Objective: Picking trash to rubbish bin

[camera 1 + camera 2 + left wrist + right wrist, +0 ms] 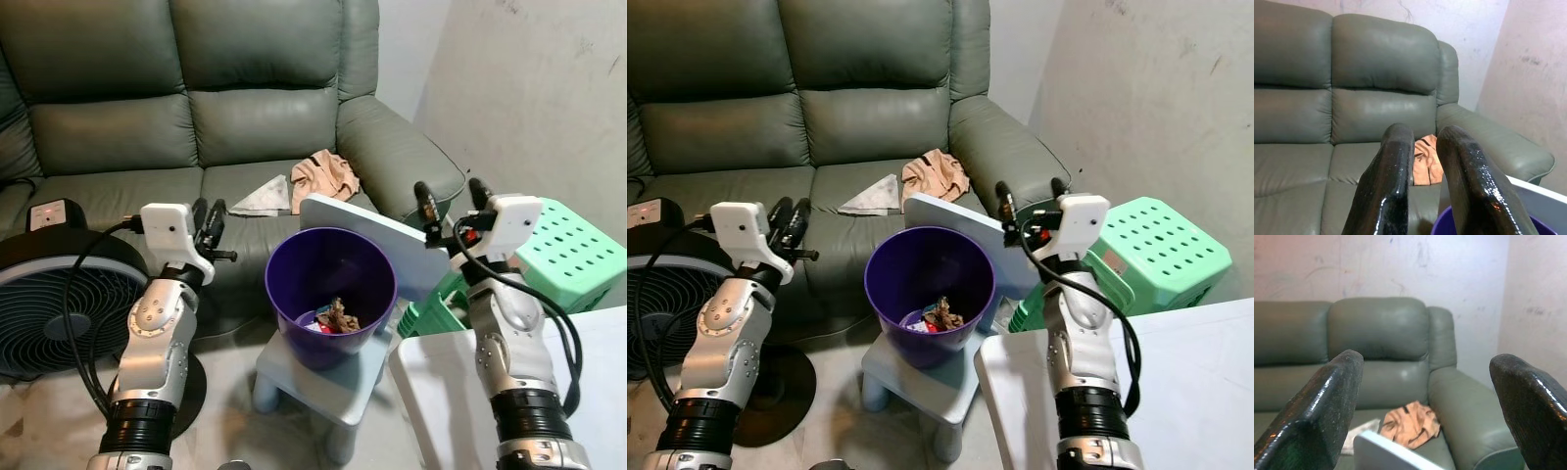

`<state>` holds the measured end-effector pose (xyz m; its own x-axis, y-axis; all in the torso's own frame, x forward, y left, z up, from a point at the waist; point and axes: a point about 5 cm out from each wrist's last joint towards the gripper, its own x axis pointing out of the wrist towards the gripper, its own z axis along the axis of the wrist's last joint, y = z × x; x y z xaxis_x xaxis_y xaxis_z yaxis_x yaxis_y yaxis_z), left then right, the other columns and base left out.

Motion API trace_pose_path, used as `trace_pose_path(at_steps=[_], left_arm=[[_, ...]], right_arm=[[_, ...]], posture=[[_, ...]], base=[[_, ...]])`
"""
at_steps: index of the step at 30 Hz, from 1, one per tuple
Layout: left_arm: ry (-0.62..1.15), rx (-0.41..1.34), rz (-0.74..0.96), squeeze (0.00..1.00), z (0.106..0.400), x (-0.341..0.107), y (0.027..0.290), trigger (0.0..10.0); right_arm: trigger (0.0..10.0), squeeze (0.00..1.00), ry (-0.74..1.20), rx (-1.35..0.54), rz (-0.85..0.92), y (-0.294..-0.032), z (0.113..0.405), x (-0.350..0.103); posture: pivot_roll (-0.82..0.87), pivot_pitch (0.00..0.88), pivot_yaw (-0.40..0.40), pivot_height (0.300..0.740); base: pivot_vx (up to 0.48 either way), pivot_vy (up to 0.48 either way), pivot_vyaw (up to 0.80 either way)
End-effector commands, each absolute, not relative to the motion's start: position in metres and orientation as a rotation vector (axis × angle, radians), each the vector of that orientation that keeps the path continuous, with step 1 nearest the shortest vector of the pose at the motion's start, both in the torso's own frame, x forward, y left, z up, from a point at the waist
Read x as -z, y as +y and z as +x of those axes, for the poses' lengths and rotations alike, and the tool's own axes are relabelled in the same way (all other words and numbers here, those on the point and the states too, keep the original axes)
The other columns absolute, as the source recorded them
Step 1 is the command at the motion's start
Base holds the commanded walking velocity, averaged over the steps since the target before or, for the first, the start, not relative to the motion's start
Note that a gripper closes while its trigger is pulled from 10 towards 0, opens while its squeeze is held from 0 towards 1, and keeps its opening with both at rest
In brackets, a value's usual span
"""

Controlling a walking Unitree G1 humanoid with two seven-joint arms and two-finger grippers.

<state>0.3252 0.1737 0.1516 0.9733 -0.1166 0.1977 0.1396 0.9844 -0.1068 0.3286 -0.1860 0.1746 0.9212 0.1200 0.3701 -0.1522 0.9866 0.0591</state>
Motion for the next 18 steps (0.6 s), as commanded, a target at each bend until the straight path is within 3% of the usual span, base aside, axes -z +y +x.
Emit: trace_pose_path(at_steps=[1,10,16,18], left_arm=[[-0.217,0.14,-0.135,0.0,0.325,-0.158,0.174,10.0],[-0.196,0.138,-0.236,0.0,0.307,-0.147,0.174,10.0],[-0.178,0.125,-0.233,0.0,0.303,-0.14,0.175,10.0],[-0.161,0.113,-0.217,0.0,0.302,-0.138,0.175,10.0]], right_arm=[[10.0,0.0,-0.393,-0.12,0.083,-0.187,0.325,-0.179],[10.0,0.0,-0.278,-0.082,0.106,-0.177,0.308,-0.152],[10.0,0.0,-0.272,-0.071,0.034,-0.178,0.305,-0.151],[10.0,0.0,-0.229,-0.093,0.089,-0.176,0.304,-0.149]], posture=[[0.14,0.0,-0.041,0.715],[0.14,0.0,-0.037,0.715],[0.14,0.0,-0.044,0.715],[0.14,0.0,-0.044,0.715]], base=[[0.0,0.0,0.0],[0.0,0.0,0.0],[0.0,0.0,0.0],[0.0,0.0,0.0]])
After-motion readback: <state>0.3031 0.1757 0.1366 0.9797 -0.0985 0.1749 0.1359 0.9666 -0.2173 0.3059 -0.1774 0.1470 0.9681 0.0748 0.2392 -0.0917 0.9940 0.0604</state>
